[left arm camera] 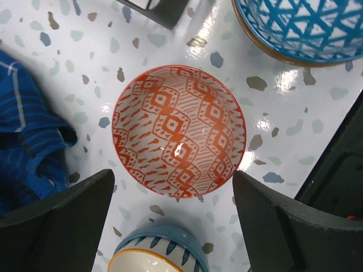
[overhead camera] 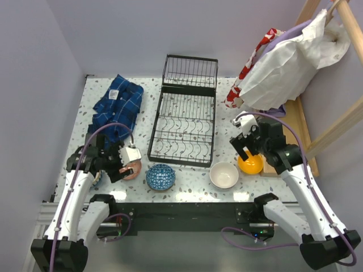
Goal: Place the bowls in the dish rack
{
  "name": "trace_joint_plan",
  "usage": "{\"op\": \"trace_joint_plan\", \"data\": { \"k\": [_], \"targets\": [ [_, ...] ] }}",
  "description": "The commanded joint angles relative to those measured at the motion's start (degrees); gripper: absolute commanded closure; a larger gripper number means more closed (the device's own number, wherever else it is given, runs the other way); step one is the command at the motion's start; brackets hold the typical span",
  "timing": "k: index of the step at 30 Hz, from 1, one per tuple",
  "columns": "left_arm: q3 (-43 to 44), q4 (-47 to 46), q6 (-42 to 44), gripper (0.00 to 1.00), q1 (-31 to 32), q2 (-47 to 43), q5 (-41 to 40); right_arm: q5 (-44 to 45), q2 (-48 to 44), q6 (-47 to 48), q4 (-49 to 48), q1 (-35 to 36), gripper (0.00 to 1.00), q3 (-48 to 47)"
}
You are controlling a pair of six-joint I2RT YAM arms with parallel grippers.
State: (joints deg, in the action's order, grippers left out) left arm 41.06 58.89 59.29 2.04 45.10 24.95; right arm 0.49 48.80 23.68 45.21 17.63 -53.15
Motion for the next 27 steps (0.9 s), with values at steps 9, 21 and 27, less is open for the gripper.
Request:
{"op": "trace_joint_plan", "data": {
  "k": [9,21,27],
  "targets": [
    [-0.81,11.5,15.24,0.13,1.03,-1.86,1.15,-15.78,-2.39,10.33,-1.35,0.21,0.01,-0.03],
    [1.74,15.28,22.98,0.1,1.03,-3.79,5.46,-13.06,3.76,7.96,-5.48,0.13,0.01,-0.91],
    [2.01,16.52,24.29,0.11,2.08,-2.65,3.89,-12.36,5.87,8.66,-6.62,0.13,0.01,-1.0]
  ]
}}
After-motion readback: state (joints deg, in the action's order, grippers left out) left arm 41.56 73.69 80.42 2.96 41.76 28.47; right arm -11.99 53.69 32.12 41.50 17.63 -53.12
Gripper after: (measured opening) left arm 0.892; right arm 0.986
